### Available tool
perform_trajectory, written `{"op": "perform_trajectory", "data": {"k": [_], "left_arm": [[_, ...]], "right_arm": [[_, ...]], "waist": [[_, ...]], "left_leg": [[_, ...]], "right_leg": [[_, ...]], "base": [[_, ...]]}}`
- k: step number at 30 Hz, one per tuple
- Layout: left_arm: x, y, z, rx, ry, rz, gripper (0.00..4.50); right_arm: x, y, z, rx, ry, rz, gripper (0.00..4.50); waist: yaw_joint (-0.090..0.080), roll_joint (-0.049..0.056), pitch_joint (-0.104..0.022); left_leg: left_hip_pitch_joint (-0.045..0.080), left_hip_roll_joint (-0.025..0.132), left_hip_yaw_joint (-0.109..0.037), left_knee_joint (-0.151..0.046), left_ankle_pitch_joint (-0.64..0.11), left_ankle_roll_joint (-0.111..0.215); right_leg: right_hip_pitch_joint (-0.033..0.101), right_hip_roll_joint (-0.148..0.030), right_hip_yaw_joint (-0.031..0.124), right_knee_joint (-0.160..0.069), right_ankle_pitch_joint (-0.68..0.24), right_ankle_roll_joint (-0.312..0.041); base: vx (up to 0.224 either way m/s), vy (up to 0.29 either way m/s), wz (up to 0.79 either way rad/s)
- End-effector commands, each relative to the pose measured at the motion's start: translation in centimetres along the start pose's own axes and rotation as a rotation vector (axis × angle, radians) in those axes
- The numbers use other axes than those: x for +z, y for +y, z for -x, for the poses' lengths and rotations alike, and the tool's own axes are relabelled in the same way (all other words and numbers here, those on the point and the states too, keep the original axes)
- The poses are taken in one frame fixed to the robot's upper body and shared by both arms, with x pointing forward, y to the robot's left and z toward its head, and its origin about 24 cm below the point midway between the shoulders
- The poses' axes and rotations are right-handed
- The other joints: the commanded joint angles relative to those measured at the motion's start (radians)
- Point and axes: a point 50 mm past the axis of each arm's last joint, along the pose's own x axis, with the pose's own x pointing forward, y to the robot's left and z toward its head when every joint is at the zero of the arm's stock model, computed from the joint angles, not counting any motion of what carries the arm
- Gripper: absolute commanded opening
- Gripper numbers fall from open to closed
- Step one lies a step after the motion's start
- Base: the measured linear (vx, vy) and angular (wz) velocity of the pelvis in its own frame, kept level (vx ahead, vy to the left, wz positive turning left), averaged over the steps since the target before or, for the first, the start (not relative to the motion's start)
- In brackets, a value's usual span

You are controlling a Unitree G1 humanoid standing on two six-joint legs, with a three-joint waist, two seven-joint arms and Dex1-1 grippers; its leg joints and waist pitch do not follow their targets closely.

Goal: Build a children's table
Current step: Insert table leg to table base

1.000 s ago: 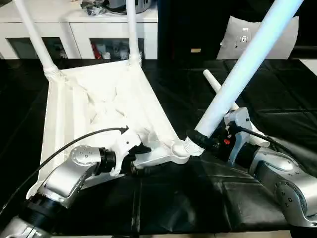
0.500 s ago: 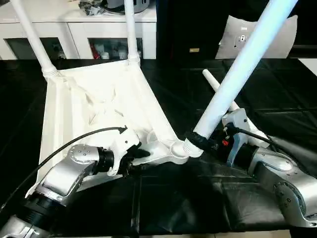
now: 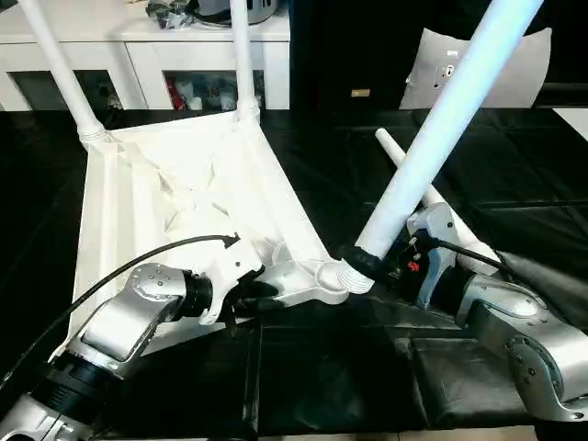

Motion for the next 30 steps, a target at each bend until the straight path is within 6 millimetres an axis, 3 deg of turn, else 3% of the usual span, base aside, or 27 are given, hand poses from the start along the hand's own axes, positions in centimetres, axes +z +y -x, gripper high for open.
{"op": "perform_trajectory", "data": {"k": [1,8,9,12,13,17,24,30], "left_arm": [[-0.7,0.5,0.3,0.027,0.052,0.001,0.77],[-1.1,1.2,0.5,0.065,0.088,-0.115,0.19],[-1.2,1.3,0.5,0.056,0.099,-0.123,0.11],[-1.2,1.8,0.7,0.007,0.101,-0.099,0.01],[-1.1,1.9,0.7,-0.003,0.096,-0.095,0.01],[-0.9,2.2,1.1,-0.052,0.094,-0.132,0.00],[-0.4,2.1,1.2,-0.122,0.035,-0.163,0.00],[-0.3,2.3,1.1,-0.127,0.015,-0.176,0.00]], "right_arm": [[0.5,0.0,-0.4,-0.001,-0.014,0.015,1.89],[0.3,0.2,-2.2,0.049,-0.022,0.063,1.89],[0.4,0.2,-2.5,0.071,-0.022,0.059,1.89],[0.5,0.3,-3.1,0.127,-0.011,0.044,1.89],[0.5,0.3,-3.2,0.134,-0.008,0.047,1.89],[0.6,0.2,-3.6,0.164,0.016,0.054,1.89],[-0.1,-0.4,-4.2,0.184,0.095,0.083,1.89],[-0.5,-0.8,-4.1,0.172,0.129,0.088,1.89]], "waist": [[-0.004,0.010,-0.053],[-0.007,0.008,-0.045],[-0.009,0.003,-0.045],[-0.010,0.007,-0.044],[-0.012,0.003,-0.043],[-0.013,0.004,-0.045],[-0.009,0.004,-0.050],[-0.002,0.000,-0.046]], "left_leg": [[0.022,0.065,-0.023,-0.080,-0.203,-0.023],[0.023,0.066,-0.023,-0.085,-0.256,-0.036],[0.022,0.067,-0.023,-0.086,-0.256,-0.033],[0.024,0.065,-0.023,-0.086,-0.262,-0.033],[0.023,0.065,-0.023,-0.086,-0.261,-0.032],[0.022,0.067,-0.024,-0.087,-0.246,-0.030],[0.019,0.068,-0.018,-0.083,-0.173,-0.009],[0.024,0.072,-0.012,-0.086,-0.197,-0.013]], "right_leg": [[0.027,-0.086,0.052,-0.085,-0.072,-0.219],[0.021,-0.090,0.055,-0.095,-0.166,-0.201],[0.022,-0.088,0.055,-0.096,-0.173,-0.197],[0.019,-0.090,0.055,-0.097,-0.209,-0.196],[0.018,-0.088,0.055,-0.097,-0.211,-0.196],[0.018,-0.090,0.054,-0.093,-0.191,-0.200],[0.024,-0.088,0.050,-0.080,-0.036,-0.237],[0.021,-0.091,0.052,-0.086,-0.082,-0.228]], "base": [[0.000,0.000,0.00],[0.000,0.000,0.00],[0.000,0.000,0.00],[0.000,0.000,0.00],[0.000,0.000,0.00],[0.000,0.000,0.00],[0.000,0.000,0.00],[0.000,0.000,0.00]]}}
